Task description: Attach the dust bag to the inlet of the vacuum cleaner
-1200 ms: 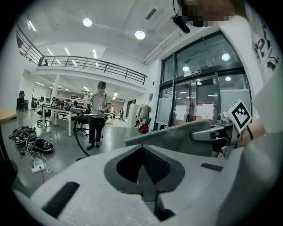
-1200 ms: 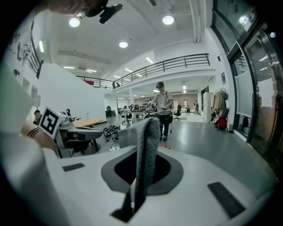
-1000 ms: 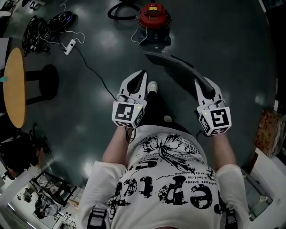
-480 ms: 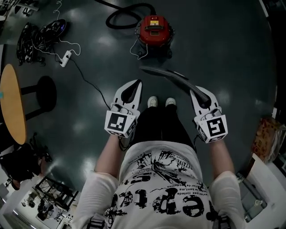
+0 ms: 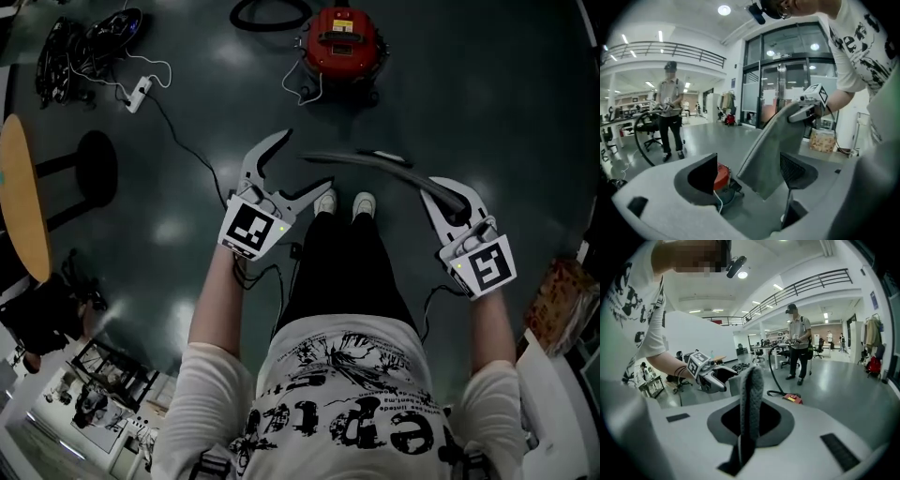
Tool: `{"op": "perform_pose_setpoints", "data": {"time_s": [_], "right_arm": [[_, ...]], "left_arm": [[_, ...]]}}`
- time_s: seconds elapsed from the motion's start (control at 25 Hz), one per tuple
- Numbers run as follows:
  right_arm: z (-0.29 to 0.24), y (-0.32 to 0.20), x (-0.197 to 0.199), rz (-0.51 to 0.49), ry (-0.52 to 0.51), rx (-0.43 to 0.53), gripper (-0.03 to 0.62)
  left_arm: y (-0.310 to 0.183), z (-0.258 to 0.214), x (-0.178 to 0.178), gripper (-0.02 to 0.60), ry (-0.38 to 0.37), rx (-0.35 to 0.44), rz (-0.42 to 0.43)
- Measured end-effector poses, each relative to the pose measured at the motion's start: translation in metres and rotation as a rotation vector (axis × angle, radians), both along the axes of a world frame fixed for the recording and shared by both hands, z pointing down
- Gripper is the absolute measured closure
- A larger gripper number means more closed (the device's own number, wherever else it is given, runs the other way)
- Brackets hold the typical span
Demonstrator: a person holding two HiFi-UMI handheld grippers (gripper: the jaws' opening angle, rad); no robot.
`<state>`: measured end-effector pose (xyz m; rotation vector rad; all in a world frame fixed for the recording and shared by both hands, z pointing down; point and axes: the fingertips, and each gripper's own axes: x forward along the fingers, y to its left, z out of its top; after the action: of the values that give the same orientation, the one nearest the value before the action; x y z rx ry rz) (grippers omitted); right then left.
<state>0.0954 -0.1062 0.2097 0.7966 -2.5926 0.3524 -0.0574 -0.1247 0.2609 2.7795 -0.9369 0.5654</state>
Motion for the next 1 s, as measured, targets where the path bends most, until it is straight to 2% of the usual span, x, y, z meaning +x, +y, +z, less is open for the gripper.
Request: {"op": "perform_pose_setpoints", "data": {"time_s": [0.08, 0.24, 0.28, 0.32, 0.36, 0.52, 0.64, 0.72, 1.0], "right_arm": [[0.006, -0.003, -0.01, -0.04, 0.0, -0.011, 0.585], [0.033, -0.002, -0.02, -0.082, -0.005, -0.05, 0.585], [0.042, -0.002, -0.02, -0.083, -0.006, -0.056, 0.585], [0.052, -0.002, -0.02, -0.081, -0.008, -0.06, 0.585], [0.063, -0.003, -0.019, -0.076, -0.009, -0.065, 0.585], [0.125, -0.005, -0.016, -0.054, 0.022, -0.062, 0.585], [0.18, -0.001, -0.009, -0.064, 0.114, -0.022, 0.585], [0.218, 0.002, -0.005, -0.065, 0.177, -0.002, 0.585], [0.327, -0.018, 0.004, -0.024, 0.312, 0.128, 0.585]], "left_arm": [[0.0, 0.01, 0.011, 0.178, 0.006, -0.029, 0.069], [0.005, 0.037, 0.031, 0.19, -0.001, -0.068, 0.131], [0.007, 0.046, 0.033, 0.328, -0.021, -0.075, 0.132], [0.008, 0.056, 0.034, 0.499, -0.04, -0.083, 0.126], [0.009, 0.068, 0.034, 0.564, -0.054, -0.096, 0.118], [0.015, 0.133, 0.034, 0.568, -0.116, -0.153, 0.108], [0.018, 0.18, 0.038, 0.568, -0.207, -0.144, 0.111], [0.018, 0.212, 0.041, 0.568, -0.242, -0.141, 0.099], [-0.004, 0.318, 0.047, 0.568, -0.266, -0.146, 0.018]]}}
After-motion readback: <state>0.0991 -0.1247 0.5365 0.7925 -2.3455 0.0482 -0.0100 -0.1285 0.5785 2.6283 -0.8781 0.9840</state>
